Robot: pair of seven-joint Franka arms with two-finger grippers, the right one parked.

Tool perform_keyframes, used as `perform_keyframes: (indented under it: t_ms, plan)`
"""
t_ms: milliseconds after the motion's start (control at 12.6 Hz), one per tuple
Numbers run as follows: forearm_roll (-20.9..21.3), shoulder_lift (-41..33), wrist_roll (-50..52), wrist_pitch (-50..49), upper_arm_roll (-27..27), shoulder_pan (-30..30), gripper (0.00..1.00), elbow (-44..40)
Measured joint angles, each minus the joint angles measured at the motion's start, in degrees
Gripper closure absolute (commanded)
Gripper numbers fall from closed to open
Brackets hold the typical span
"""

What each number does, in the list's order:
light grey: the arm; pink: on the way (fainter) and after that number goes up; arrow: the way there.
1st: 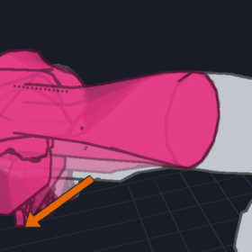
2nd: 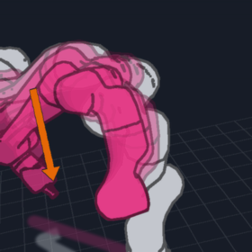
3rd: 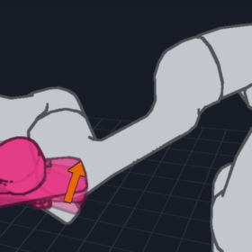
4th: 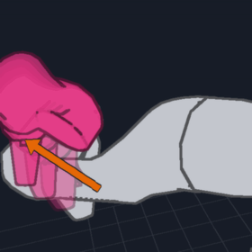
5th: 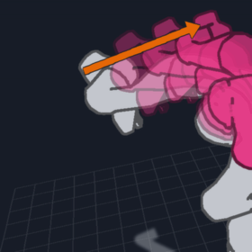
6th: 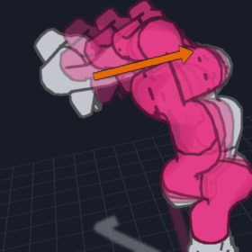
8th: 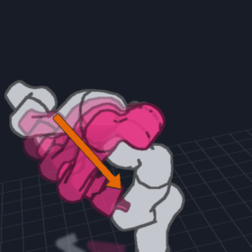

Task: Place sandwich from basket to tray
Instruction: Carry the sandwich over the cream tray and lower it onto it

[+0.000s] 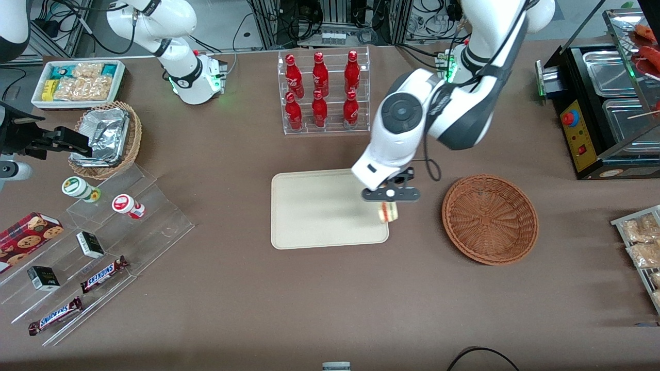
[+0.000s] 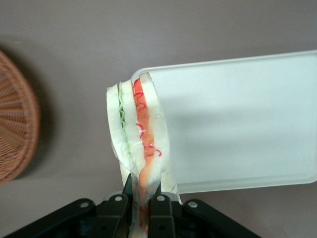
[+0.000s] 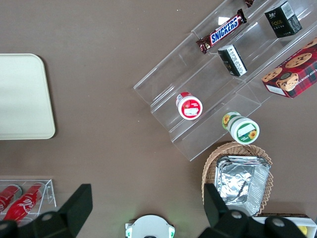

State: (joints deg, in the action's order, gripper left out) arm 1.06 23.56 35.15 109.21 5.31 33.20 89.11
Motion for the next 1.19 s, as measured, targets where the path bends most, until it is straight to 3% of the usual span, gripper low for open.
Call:
perform_keyframes:
  t_ms: [476,1190]
  plan:
    - [-0.1,11.1,0.1,3.6,0.0,5.6,1.00,-8.7]
    - [-0.1,20.7,0.8,10.2,0.0,9.5,1.00,-10.2]
